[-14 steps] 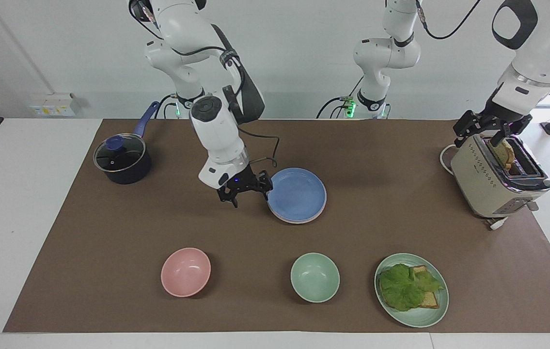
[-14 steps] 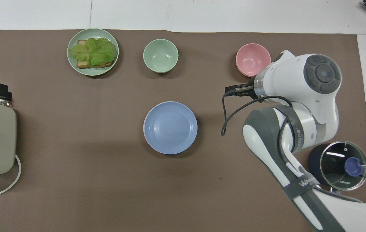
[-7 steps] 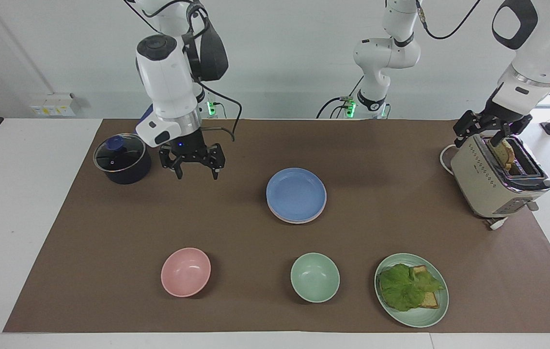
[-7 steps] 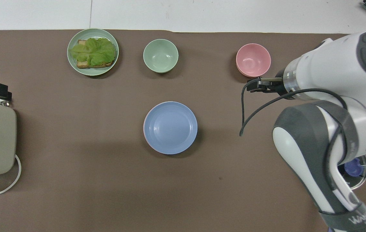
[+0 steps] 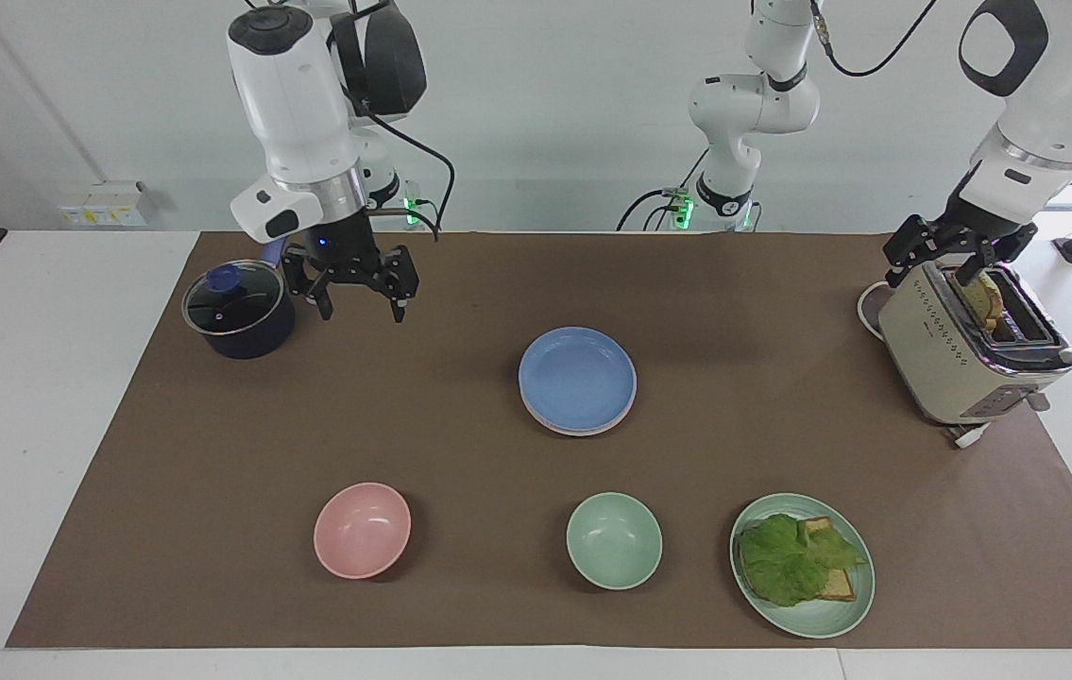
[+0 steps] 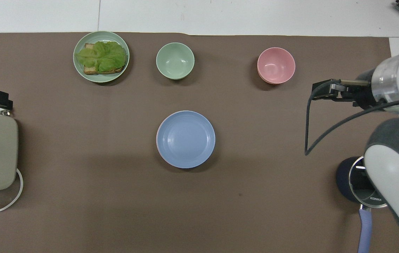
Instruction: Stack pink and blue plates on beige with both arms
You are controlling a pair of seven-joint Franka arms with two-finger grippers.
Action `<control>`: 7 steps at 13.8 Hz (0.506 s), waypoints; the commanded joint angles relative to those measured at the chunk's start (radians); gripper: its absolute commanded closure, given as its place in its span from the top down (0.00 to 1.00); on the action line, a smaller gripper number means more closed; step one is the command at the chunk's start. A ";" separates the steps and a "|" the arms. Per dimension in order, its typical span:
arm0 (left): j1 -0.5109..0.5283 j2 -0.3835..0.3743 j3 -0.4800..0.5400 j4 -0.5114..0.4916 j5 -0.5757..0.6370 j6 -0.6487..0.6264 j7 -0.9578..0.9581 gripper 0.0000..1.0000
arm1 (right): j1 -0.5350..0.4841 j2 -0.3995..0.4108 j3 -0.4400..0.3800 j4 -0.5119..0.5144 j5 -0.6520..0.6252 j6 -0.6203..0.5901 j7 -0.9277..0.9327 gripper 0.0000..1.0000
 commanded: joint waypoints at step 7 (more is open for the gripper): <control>-0.018 -0.014 0.017 -0.002 0.006 -0.017 0.010 1.00 | -0.107 -0.090 -0.034 -0.042 0.001 -0.144 -0.124 1.00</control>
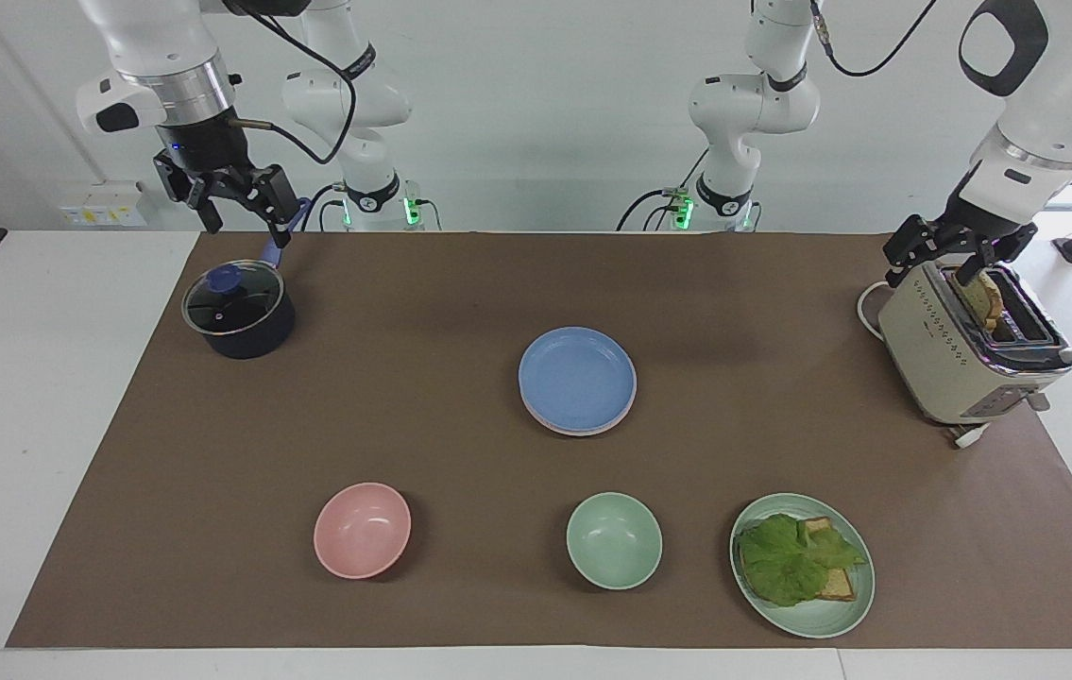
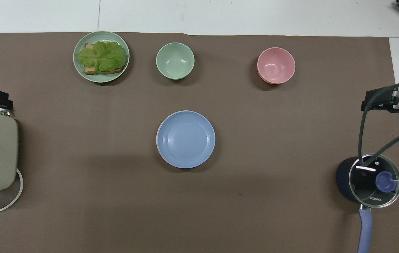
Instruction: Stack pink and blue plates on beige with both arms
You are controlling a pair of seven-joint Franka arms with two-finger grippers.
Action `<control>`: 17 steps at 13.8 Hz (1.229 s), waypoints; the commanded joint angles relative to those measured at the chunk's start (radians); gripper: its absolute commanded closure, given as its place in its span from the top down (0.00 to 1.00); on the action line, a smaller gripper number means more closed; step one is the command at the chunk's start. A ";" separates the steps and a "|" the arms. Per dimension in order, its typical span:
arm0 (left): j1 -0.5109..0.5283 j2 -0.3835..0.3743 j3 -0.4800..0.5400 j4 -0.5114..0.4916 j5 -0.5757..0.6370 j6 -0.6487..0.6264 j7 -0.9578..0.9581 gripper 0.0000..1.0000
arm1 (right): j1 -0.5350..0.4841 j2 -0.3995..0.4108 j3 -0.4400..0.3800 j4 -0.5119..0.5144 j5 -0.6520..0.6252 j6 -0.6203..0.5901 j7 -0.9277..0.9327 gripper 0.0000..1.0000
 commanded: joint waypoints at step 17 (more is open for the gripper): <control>-0.018 -0.014 0.017 -0.002 0.006 -0.017 0.010 1.00 | 0.067 -0.044 -0.124 -0.091 -0.005 0.004 -0.175 1.00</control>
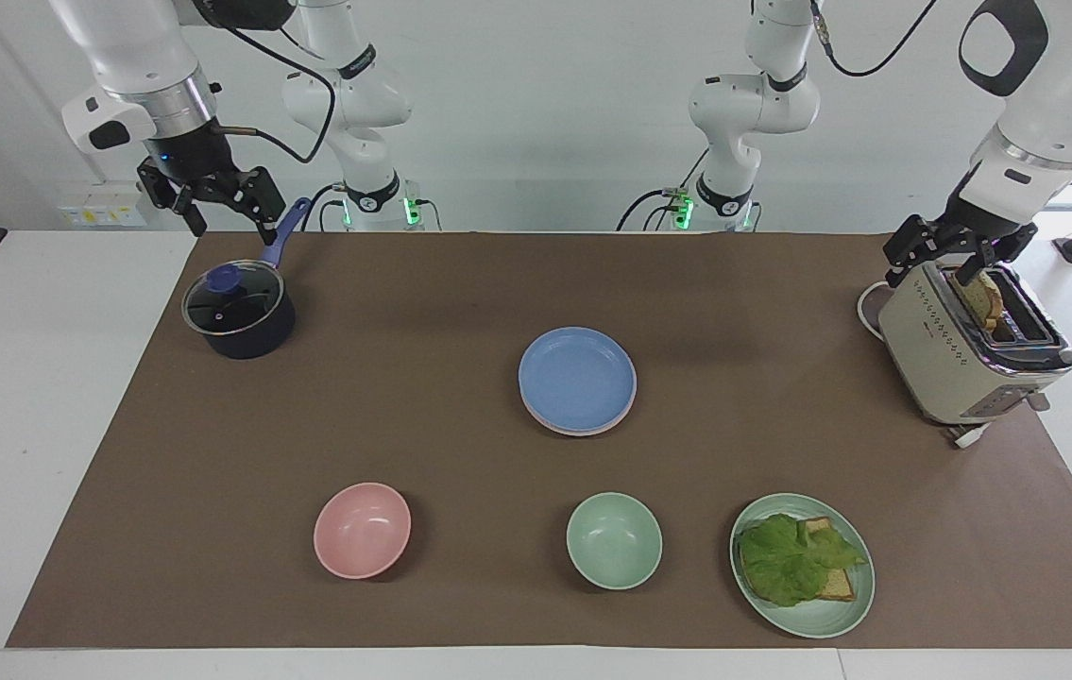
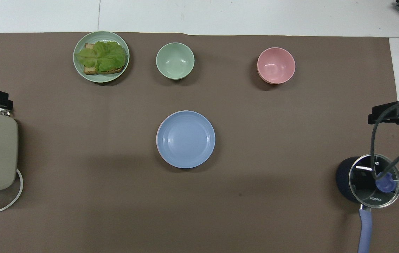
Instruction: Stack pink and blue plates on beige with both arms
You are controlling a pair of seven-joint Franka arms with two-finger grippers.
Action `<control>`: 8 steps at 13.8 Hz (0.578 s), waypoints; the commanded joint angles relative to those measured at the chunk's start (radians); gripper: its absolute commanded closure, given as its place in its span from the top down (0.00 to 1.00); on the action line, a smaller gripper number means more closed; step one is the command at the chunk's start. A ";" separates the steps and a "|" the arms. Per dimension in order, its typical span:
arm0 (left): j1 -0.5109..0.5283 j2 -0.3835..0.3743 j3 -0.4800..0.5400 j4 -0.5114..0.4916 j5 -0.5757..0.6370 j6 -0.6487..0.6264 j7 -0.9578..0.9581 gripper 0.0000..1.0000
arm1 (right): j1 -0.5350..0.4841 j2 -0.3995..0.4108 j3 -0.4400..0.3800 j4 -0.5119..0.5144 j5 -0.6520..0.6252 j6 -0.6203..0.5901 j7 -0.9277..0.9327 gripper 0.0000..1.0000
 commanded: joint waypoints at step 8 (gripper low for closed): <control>-0.018 -0.014 0.017 -0.002 0.006 -0.017 0.010 1.00 | 0.061 -0.006 -0.063 0.033 0.001 -0.066 -0.047 1.00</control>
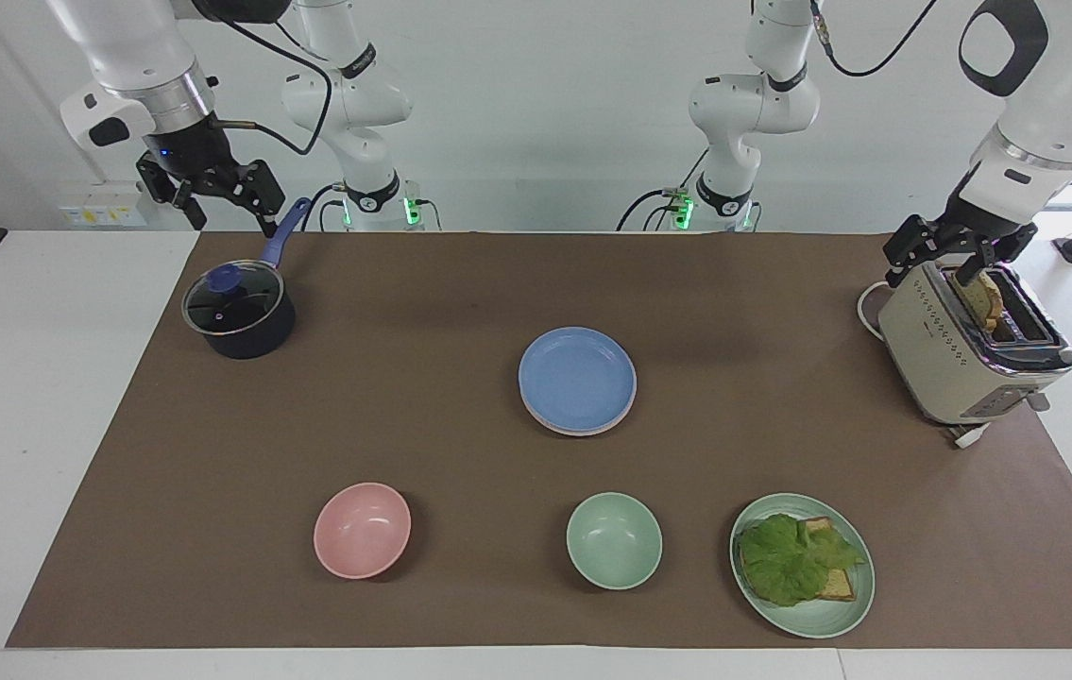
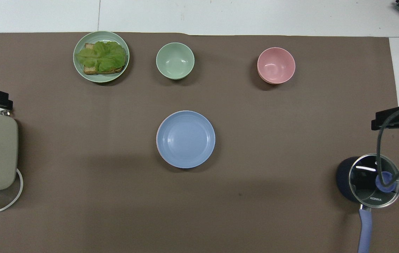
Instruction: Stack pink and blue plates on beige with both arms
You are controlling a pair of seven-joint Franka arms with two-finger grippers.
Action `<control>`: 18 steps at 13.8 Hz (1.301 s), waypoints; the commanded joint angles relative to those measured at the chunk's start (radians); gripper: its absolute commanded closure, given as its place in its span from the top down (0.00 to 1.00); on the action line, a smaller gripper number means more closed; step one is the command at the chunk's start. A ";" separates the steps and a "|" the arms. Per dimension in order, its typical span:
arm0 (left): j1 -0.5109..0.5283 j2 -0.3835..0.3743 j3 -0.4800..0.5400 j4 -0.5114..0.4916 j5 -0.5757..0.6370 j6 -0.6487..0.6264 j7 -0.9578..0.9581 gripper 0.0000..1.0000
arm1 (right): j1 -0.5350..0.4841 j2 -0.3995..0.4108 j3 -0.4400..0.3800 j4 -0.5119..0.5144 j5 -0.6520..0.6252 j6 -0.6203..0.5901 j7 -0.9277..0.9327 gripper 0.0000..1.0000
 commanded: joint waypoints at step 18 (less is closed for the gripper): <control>-0.018 -0.014 0.017 -0.002 0.006 -0.017 0.010 1.00 | -0.003 -0.014 -0.008 -0.015 -0.004 0.011 -0.055 1.00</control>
